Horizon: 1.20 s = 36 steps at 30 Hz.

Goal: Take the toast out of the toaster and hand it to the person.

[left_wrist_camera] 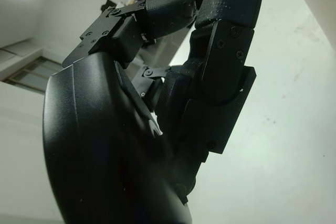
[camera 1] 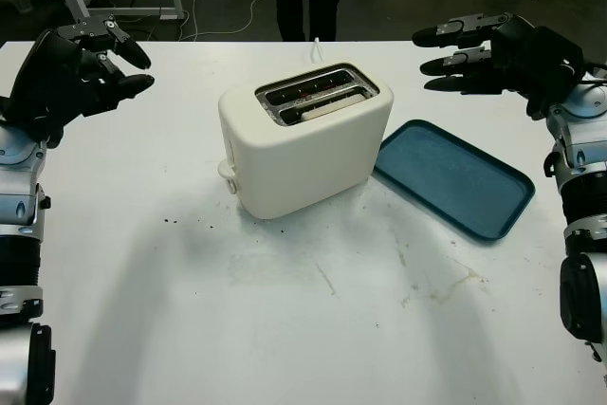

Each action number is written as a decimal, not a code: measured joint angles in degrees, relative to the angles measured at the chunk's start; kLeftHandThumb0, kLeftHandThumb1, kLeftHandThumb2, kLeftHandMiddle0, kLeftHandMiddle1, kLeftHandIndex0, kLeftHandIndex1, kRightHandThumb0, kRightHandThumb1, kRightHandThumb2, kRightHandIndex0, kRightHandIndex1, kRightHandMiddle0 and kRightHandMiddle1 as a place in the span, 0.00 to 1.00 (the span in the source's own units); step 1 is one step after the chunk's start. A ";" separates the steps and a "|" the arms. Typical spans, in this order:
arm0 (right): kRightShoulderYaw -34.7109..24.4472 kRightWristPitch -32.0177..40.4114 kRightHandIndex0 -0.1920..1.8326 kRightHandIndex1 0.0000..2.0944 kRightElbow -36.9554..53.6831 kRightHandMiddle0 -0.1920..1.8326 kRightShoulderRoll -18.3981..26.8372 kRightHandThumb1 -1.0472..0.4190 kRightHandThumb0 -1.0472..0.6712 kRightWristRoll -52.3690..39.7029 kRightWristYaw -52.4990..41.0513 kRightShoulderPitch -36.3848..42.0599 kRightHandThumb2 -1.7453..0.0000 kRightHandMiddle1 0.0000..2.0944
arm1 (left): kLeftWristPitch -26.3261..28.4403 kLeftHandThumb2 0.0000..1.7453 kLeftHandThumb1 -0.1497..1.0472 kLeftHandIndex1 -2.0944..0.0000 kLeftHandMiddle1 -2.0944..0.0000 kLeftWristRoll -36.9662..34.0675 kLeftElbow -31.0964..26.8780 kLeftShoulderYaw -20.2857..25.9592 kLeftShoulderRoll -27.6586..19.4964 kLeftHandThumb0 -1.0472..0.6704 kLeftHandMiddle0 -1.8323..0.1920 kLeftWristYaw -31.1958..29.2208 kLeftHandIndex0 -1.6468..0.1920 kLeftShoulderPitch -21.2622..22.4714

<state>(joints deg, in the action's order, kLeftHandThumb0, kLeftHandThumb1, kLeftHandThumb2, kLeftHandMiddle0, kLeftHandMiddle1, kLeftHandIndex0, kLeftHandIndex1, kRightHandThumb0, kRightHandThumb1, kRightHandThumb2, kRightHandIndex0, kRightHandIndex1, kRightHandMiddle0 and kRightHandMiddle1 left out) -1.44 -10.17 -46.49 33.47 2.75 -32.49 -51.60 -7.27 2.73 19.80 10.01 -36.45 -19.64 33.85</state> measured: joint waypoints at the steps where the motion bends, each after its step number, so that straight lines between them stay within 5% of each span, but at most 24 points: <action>1: 0.00 0.00 0.49 0.00 0.00 0.45 0.00 0.24 0.21 0.00 0.00 0.00 1.00 0.00 | 0.00 0.07 0.89 0.38 0.34 -0.02 0.03 -0.02 0.00 0.00 0.57 -0.26 0.59 0.04; 11: 0.03 0.00 0.49 0.01 0.00 0.45 0.00 0.24 0.18 0.02 -0.01 0.00 1.00 0.00 | 3.22 0.05 0.89 0.36 0.33 0.07 -0.77 -1.01 1.12 0.00 0.57 -0.28 0.61 0.64; 36: -1.76 -0.17 0.49 0.01 2.34 0.45 -0.53 0.23 0.20 -0.54 1.06 0.69 1.00 0.00 | 1.25 0.02 0.89 0.32 0.28 -0.74 -0.98 -0.28 1.13 0.00 0.65 -0.29 0.67 0.57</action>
<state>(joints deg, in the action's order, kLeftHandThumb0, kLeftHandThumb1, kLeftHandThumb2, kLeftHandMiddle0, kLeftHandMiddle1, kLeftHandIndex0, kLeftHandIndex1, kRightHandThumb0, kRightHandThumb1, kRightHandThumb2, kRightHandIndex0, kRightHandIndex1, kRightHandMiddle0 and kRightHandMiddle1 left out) -3.20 -10.34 -44.15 32.94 2.22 -31.44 -50.91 -6.02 1.99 18.82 9.74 -35.32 -19.94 34.42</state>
